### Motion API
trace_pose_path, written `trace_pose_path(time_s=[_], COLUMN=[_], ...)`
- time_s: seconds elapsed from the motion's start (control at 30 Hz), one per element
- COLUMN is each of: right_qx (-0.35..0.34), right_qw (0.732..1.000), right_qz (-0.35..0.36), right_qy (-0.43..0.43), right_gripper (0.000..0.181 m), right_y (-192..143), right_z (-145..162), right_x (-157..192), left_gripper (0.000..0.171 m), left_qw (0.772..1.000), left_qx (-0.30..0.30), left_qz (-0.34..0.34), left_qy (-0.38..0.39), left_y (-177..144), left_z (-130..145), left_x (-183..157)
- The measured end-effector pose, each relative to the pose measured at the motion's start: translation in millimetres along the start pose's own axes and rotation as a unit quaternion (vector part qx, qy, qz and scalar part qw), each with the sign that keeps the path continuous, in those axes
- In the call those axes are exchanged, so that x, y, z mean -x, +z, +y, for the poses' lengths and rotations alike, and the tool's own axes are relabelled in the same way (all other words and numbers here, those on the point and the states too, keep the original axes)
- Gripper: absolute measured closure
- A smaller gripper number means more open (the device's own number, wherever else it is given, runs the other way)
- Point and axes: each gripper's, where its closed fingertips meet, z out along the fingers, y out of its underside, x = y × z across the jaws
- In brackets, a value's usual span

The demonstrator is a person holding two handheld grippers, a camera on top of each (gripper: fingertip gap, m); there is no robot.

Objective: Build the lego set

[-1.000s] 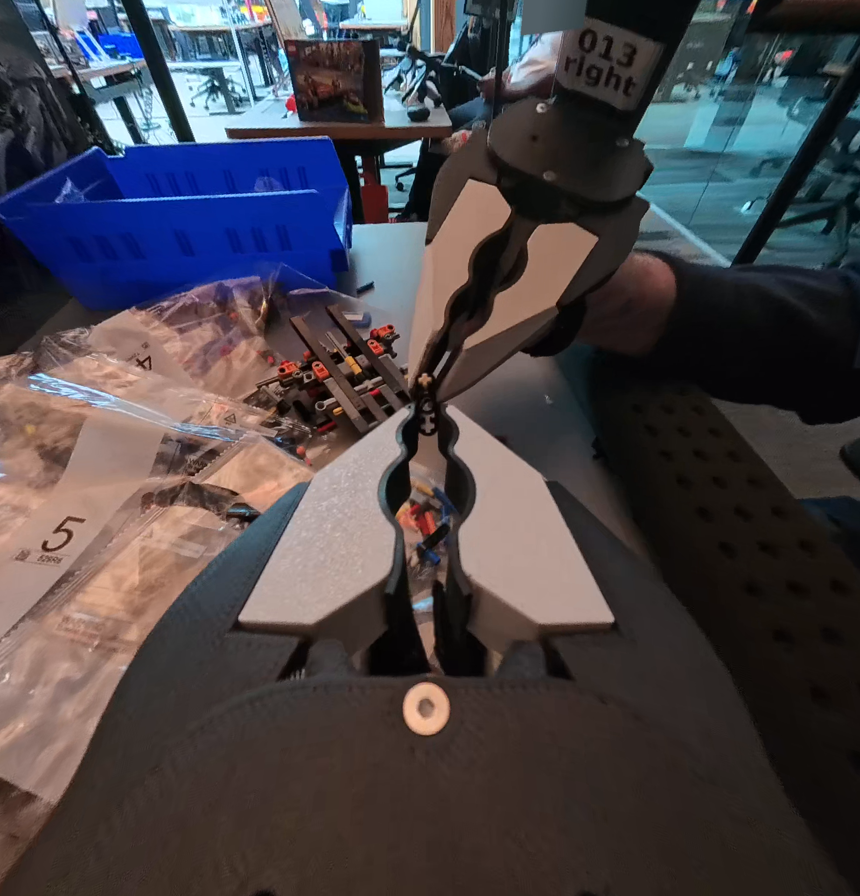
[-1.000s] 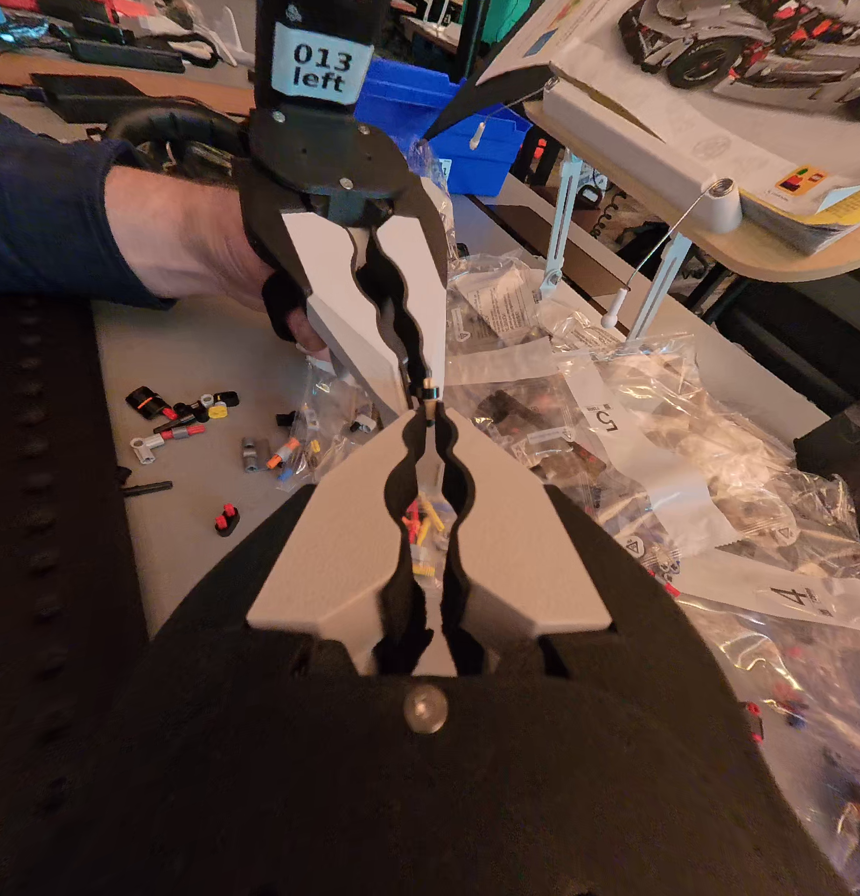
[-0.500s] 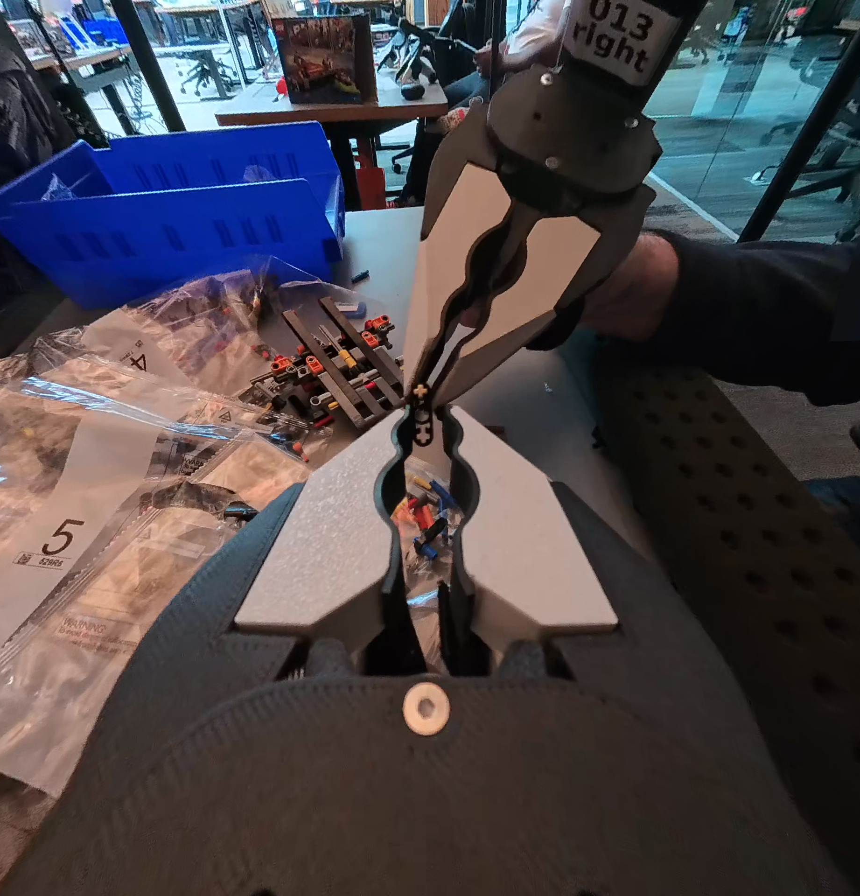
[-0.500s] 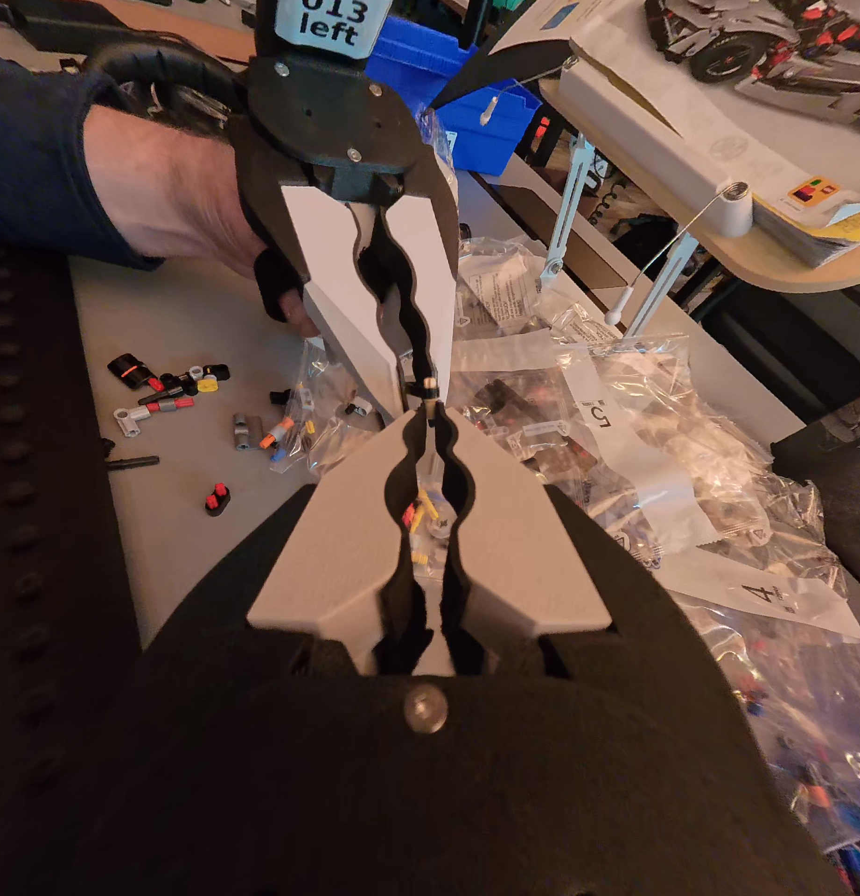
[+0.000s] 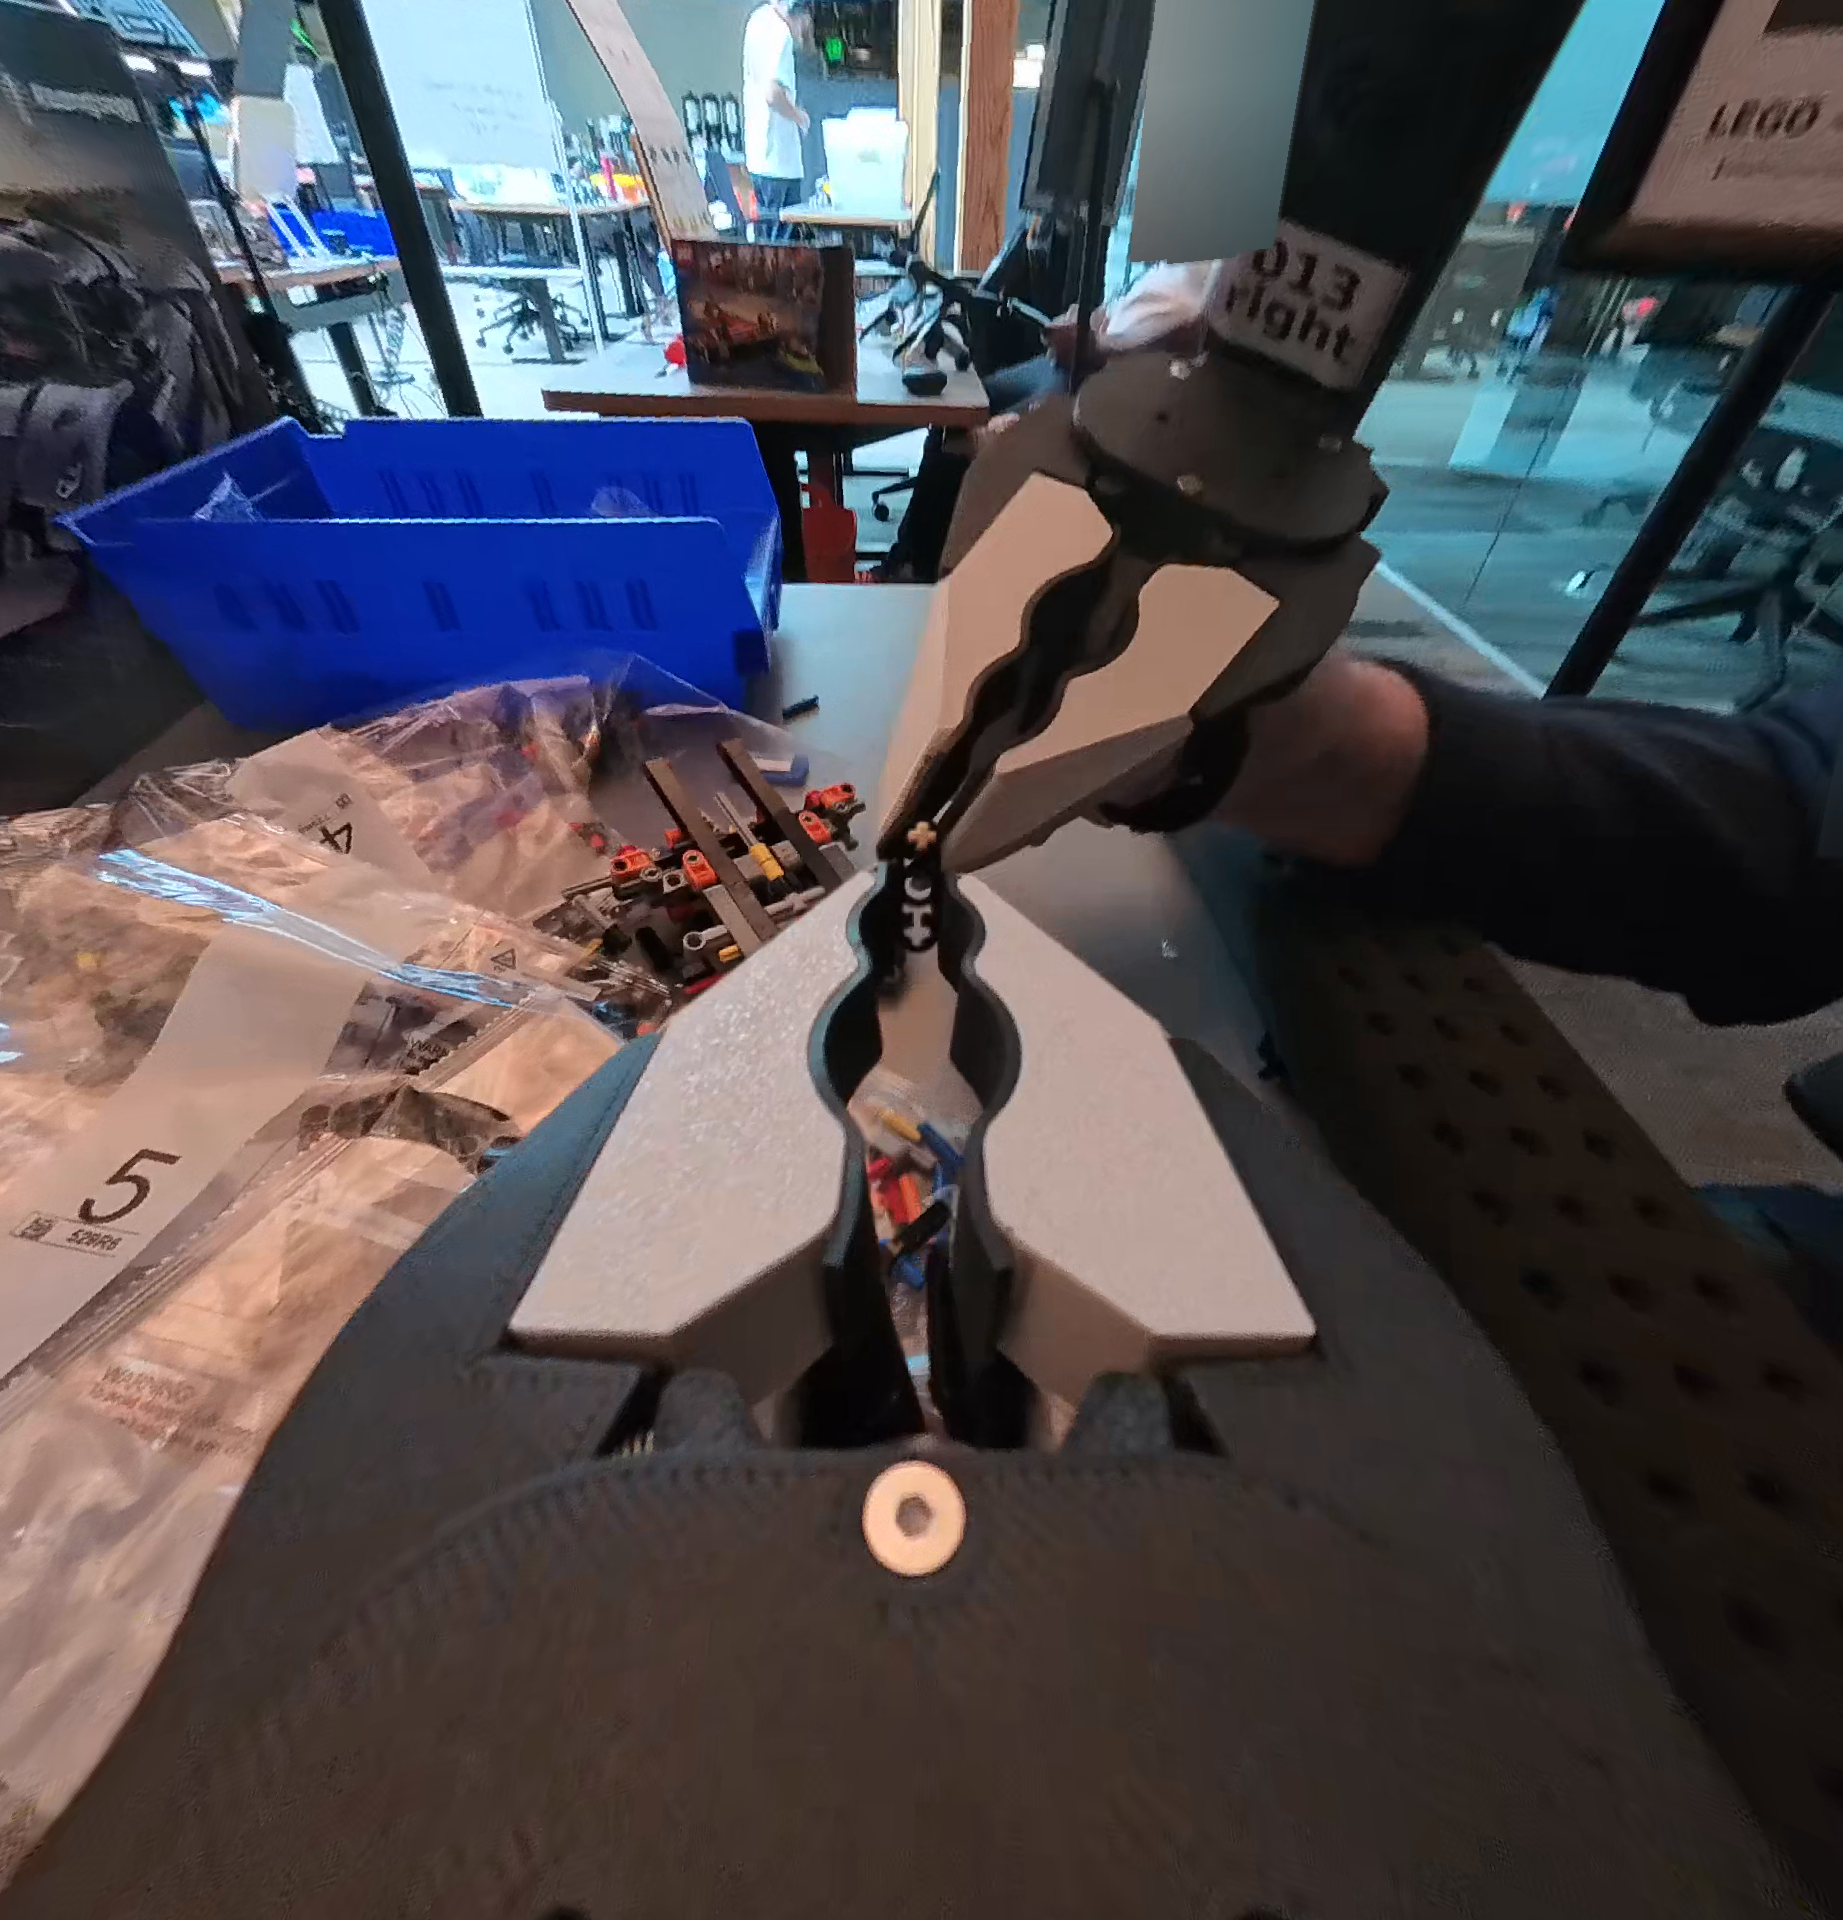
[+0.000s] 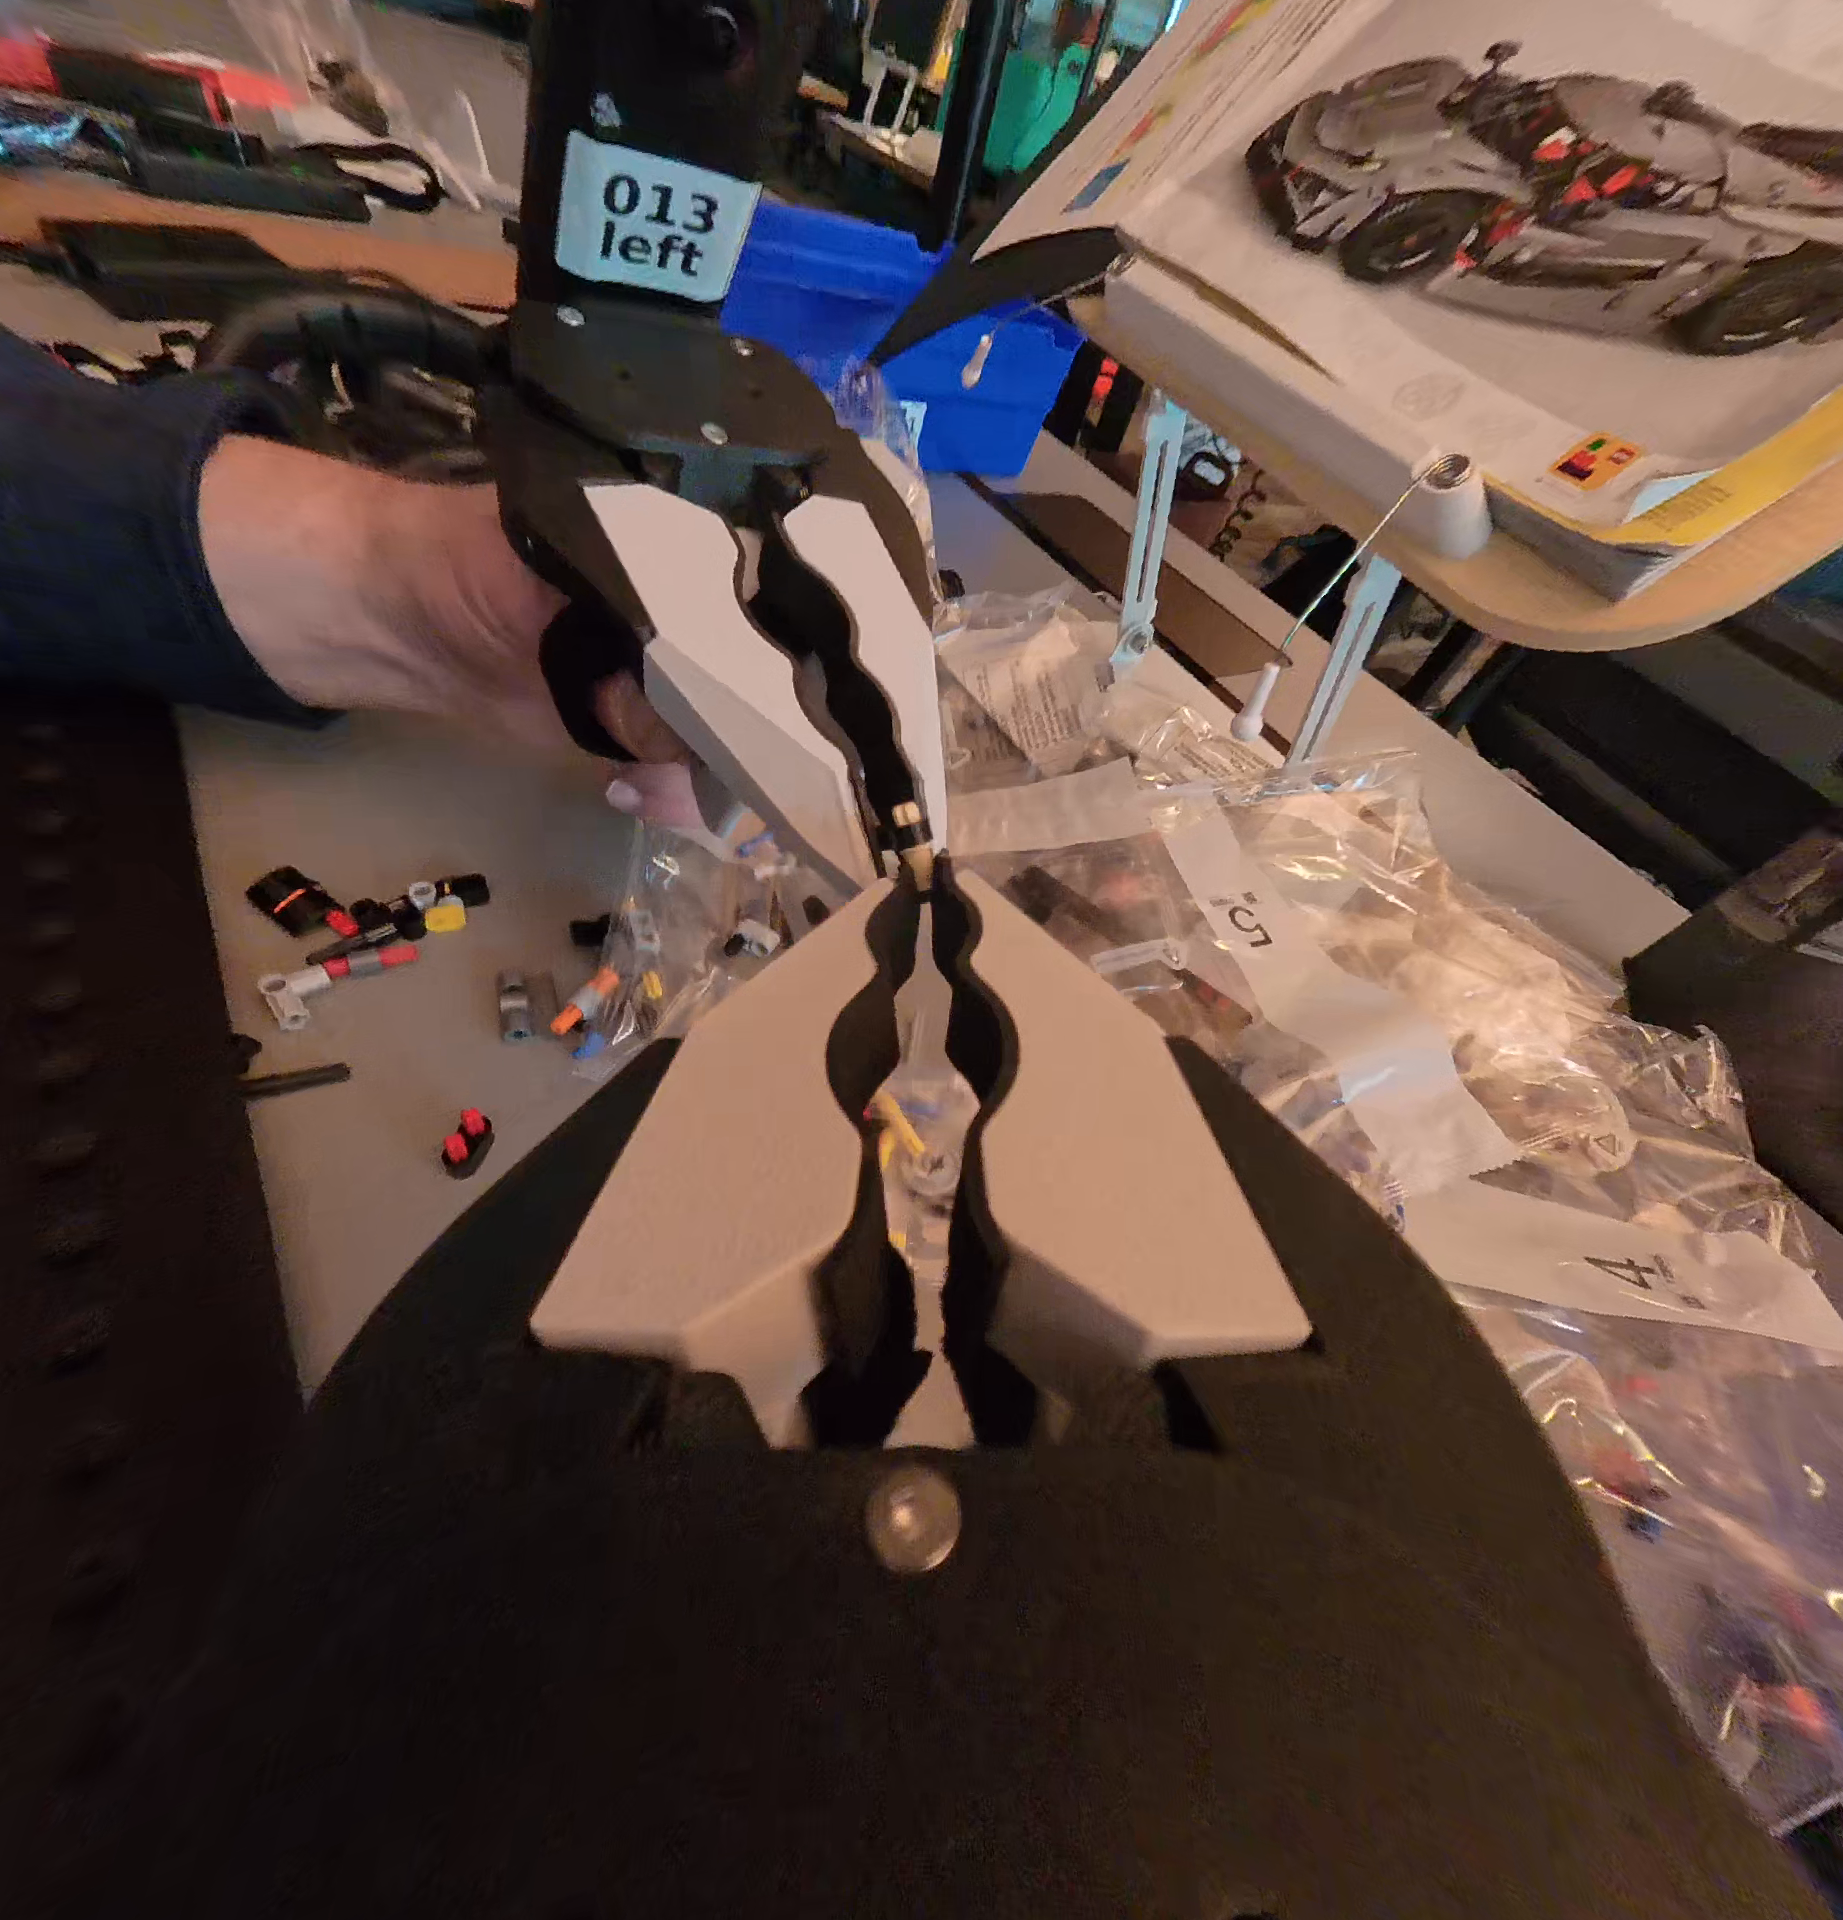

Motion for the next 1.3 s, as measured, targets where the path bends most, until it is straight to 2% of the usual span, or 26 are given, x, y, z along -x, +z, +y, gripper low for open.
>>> trace_pose_path(time_s=[0.2,0.4,0.43,0.5,0.53,0.6,0.63,0.73,0.83,0.87,1.0,1.1,1.3], right_qx=[-0.028,-0.038,-0.023,0.031,0.015,-0.009,-0.004,0.029,0.024,0.028,-0.021,-0.026,-0.022], right_qw=[1.0,0.999,1.0,0.999,1.0,1.0,1.0,0.998,0.997,0.996,1.0,0.999,1.0], right_qz=[-0.002,-0.004,-0.007,-0.014,-0.023,-0.027,-0.026,-0.043,-0.056,-0.06,-0.013,-0.003,-0.003], right_qy=[0.013,0.019,0.013,-0.009,-0.005,0.008,0.01,0.022,0.043,0.055,0.017,0.028,0.015], right_gripper=[0.181,0.181,0.181,0.181,0.181,0.181,0.181,0.181,0.181,0.181,0.181,0.167,0.179], right_y=[-5.2,-7.4,-5.7,3.6,4.6,3.2,4.2,7.5,6.7,8.3,0.3,1.3,3.1], right_z=[-9.0,-12.2,-7.1,13.4,5.8,-4.3,-2.2,13.6,14.5,17.1,-0.8,-3.5,-3.0], right_x=[-0.9,-1.1,0.4,7.9,11.8,8.6,7.4,11.2,10.9,10.5,-0.7,-4.4,-0.8], left_gripper=[0.167,0.167,0.167,0.166,0.167,0.167,0.167,0.166,0.166,0.167,0.166,0.166,0.167], left_qw=[0.999,0.998,0.998,0.978,0.973,0.986,0.987,0.998,0.998,0.999,0.999,0.999,0.999], left_qx=[-0.036,-0.058,-0.063,-0.188,-0.21,-0.147,-0.141,-0.057,-0.049,-0.046,-0.041,-0.026,-0.024], left_qz=[0.006,0.006,0.002,-0.019,-0.043,-0.04,-0.035,-0.028,0.003,-0.008,0.005,0.011,0.014], left_qy=[-0.02,-0.03,-0.029,-0.086,-0.081,-0.066,-0.062,-0.002,-0.036,-0.026,-0.031,-0.023,-0.025], left_y=[-2.1,-3.4,-4.8,-41.2,-62.1,-61.1,-53.9,-28.9,-25.7,-25.6,-23.1,-13.4,-8.8], left_z=[-13.3,-20.7,-23.3,-65.3,-73.2,-51.8,-49.4,-31.8,-18.4,-16.1,-14.5,-7.0,-3.7], left_x=[-3.0,-3.6,-2.6,19.1,32.3,29.8,26.0,13.5,10.5,13.9,10.2,6.0,5.3])
